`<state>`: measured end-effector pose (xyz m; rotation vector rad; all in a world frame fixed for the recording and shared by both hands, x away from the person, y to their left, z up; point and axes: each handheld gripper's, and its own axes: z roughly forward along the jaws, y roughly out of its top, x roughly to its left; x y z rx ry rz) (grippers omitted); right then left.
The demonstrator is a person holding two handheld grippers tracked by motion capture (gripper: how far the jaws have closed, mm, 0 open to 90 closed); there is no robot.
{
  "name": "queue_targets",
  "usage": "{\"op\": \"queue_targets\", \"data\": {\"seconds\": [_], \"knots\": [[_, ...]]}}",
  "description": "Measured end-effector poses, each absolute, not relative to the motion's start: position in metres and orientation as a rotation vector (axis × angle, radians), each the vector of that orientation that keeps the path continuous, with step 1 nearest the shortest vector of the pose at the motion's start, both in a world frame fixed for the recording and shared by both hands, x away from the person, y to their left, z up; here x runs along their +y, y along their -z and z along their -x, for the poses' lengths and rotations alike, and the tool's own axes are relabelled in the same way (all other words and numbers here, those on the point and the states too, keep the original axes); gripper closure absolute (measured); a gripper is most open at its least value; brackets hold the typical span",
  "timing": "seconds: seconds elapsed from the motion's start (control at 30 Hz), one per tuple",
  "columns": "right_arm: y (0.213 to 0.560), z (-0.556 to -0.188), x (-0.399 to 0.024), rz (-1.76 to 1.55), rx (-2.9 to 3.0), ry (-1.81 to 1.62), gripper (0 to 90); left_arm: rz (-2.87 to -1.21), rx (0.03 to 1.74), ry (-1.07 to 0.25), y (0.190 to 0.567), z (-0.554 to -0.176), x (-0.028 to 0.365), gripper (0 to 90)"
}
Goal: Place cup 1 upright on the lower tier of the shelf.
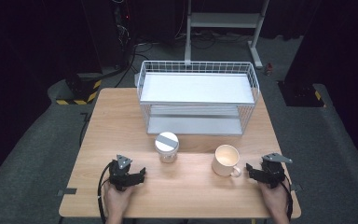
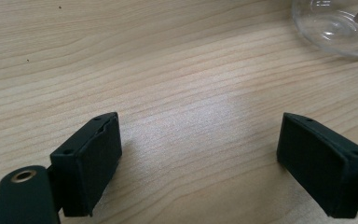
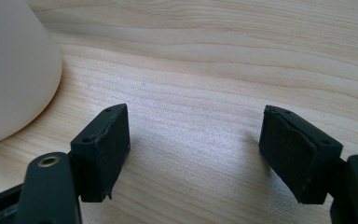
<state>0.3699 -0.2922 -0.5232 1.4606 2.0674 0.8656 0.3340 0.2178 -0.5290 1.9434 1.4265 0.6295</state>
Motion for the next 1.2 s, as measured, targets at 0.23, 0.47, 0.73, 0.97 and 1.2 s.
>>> {"op": "queue_targets", "data": {"seconds": [0.23, 0.47, 0.73, 0.97, 1.2], "knots": [[0.5232, -0.3698, -0.2922, -1.459, 2.068, -0.866, 25.0, -1.946, 1.426, -0.629, 0.5289, -0.3340, 0.2180, 14.4], [0.5232, -0.3698, -0.2921, -1.459, 2.068, -0.866, 25.1, -1.933, 1.430, -0.628, 0.5291, -0.3327, 0.2178, 15.4], [0.5232, -0.3697, -0.2923, -1.452, 2.070, -0.867, 25.1, -1.926, 1.442, -0.634, 0.5288, -0.3293, 0.2164, 17.2], [0.5232, -0.3696, -0.2922, -1.455, 2.069, -0.867, 25.1, -1.933, 1.450, -0.619, 0.5277, -0.3275, 0.2161, 15.8], [0.5233, -0.3696, -0.2921, -1.454, 2.067, -0.868, 25.1, -1.914, 1.435, -0.573, 0.5268, -0.3241, 0.2166, 14.9]]}}
